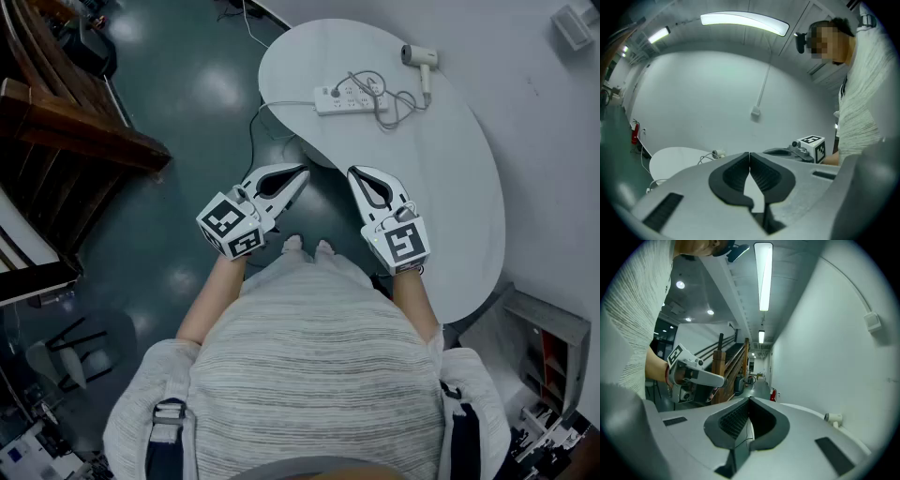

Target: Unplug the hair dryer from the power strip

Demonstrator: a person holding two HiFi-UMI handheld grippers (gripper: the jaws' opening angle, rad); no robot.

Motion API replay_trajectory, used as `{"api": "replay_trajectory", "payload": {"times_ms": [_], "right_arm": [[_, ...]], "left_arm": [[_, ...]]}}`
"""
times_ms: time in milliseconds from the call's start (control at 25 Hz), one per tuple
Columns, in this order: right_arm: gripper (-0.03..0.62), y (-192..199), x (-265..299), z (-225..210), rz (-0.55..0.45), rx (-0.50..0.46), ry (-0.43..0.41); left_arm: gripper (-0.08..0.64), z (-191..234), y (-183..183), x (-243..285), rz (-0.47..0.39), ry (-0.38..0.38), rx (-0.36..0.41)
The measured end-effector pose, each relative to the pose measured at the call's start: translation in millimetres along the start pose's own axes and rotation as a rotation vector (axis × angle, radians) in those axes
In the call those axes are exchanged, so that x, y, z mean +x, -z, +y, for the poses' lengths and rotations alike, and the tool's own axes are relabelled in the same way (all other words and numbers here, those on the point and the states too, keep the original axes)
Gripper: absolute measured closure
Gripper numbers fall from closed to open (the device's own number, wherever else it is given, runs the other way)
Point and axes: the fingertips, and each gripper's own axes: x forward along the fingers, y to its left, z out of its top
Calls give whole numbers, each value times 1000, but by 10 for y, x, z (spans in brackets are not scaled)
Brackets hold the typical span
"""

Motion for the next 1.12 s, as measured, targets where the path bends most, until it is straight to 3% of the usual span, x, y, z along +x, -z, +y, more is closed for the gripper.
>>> {"api": "replay_trajectory", "payload": {"times_ms": [280, 680, 920, 1120], "right_arm": [[568, 29, -105, -114, 7, -71, 1], [568, 55, -140, -277, -4, -53, -11], [566, -47, 84, -509, -50, 14, 27], [566, -56, 472, -796, -37, 41, 58]], "left_arm": [[553, -58, 11, 127, 3, -4, 8], [554, -29, 5, 310, 10, -8, 20], [553, 354, -95, 444, 4, -3, 20], [553, 836, -211, 666, 13, 46, 17]]}}
